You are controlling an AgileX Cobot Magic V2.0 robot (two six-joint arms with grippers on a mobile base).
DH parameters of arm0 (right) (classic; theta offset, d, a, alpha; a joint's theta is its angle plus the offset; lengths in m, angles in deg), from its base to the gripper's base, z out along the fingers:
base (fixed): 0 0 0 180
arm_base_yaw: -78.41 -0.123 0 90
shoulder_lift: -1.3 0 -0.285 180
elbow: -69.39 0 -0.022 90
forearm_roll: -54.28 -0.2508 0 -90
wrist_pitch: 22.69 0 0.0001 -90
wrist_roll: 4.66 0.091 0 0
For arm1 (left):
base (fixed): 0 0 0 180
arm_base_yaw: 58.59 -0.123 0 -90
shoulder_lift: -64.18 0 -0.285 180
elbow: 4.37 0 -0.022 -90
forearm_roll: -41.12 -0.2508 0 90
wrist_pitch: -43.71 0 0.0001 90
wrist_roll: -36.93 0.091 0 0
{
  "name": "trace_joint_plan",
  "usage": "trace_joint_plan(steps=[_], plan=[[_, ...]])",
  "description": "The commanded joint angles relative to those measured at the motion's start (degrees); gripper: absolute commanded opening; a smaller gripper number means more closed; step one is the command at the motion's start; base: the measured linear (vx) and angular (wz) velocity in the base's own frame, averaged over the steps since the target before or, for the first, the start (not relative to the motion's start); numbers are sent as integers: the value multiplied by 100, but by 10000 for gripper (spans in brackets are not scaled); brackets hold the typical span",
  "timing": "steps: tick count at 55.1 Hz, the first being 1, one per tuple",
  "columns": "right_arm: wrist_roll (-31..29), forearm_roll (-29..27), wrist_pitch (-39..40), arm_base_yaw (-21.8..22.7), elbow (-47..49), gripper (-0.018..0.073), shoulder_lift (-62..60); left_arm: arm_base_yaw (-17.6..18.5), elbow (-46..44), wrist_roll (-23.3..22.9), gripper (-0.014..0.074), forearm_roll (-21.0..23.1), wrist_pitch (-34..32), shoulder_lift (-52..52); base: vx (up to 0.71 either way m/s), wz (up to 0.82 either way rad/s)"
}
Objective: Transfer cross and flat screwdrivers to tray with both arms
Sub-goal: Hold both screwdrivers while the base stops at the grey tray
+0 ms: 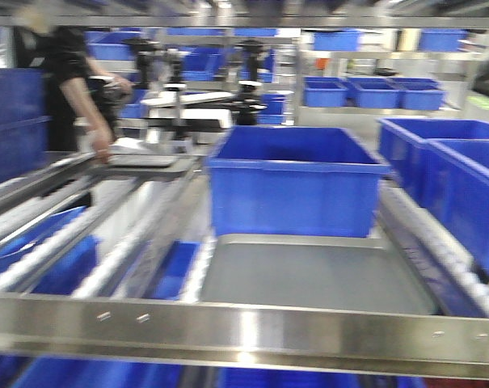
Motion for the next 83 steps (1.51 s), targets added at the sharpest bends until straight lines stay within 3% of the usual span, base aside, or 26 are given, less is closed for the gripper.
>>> trace_joint_plan(steps=[1,42,83], plan=[[-39,-50,529,-15,175,-8,51,21,-156,-4,0,54,-526,-65,21,-56],[-39,-50,529,-15,175,-8,51,21,-156,-4,0,54,-526,-65,25,-12],[-39,-50,529,-15,175,-8,51,21,-156,-4,0,54,-526,-65,4,1]])
